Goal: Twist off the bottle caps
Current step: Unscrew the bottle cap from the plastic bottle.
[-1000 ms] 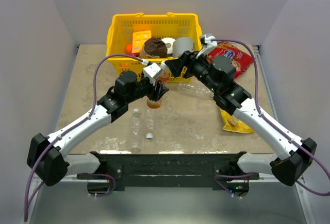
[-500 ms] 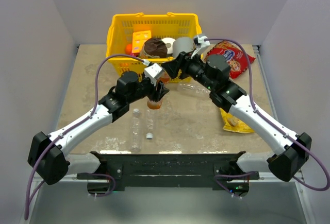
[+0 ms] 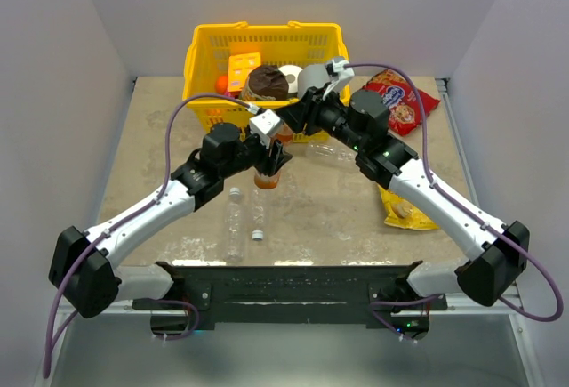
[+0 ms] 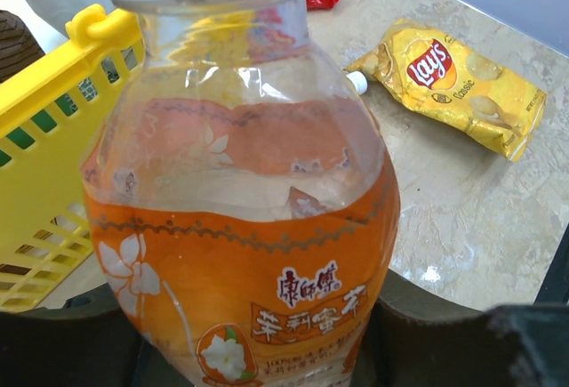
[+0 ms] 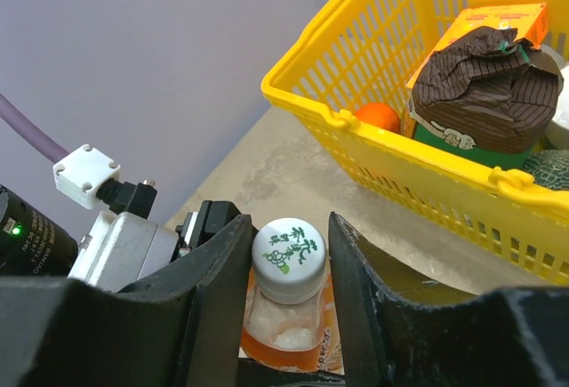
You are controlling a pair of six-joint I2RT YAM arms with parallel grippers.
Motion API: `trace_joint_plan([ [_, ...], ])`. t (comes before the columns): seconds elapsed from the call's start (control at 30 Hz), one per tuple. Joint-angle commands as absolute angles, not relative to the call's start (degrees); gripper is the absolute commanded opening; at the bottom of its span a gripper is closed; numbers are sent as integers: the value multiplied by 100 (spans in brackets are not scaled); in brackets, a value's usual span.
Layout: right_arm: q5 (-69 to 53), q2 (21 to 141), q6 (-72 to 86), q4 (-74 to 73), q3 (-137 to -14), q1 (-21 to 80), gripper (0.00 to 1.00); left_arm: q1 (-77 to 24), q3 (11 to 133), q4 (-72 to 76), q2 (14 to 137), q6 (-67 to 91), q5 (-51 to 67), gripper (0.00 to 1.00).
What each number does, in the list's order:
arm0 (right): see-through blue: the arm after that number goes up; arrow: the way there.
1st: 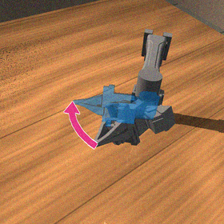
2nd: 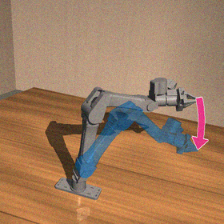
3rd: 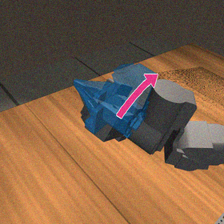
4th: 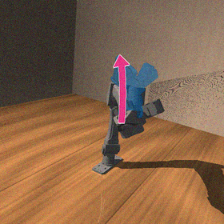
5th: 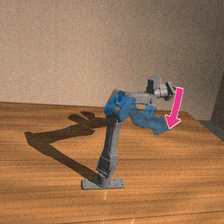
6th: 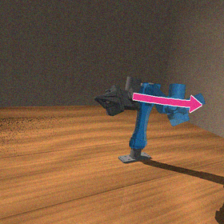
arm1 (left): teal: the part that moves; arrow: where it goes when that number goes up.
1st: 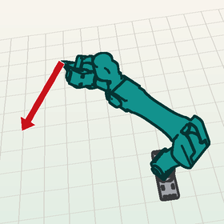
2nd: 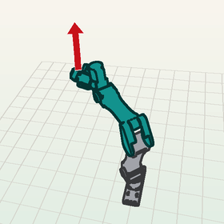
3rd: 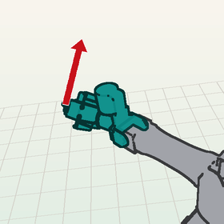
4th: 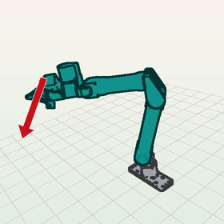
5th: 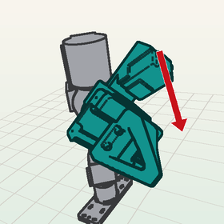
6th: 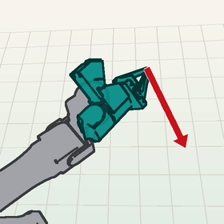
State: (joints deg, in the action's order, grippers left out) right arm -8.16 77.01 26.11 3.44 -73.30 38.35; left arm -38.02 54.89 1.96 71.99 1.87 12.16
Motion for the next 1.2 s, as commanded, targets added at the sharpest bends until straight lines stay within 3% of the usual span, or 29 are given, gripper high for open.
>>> trace_joint_plan([
  [0.0, -888, 7647, 2602, 466, -7576, 3858, 35, -3841, 5687, 404, 7216, 167, 1169, 4],
  [0.27, -1703, 7699, 2522, 641, -7515, 3640, 0, -3832, 5669, 466, 7154, 27, 1782, 3],
  [0.43, -3072, 7682, 2505, 1072, -7322, 3305, 0, -3525, 5827, 395, 7119, 26, 2941, 1],
  [0.57, -4111, 7682, 2294, 1186, -7286, 3129, 0, -3139, 5906, 492, 7040, 26, 4890, 1],
  [0.77, -5675, 7647, 2206, 1652, -7058, 2892, 0, -2901, 6021, 500, 6908, -45, 6570, 0],
  [0.97, -6398, 7541, 2311, 2135, -6865, 2856, 0, -2839, 5898, 1300, 6917, 825, 7461, 0],
  [1.17, -6074, 7401, 2320, 2189, -6803, 2848, 0, -2830, 5889, 1336, 6934, 835, 7313, 0],
])
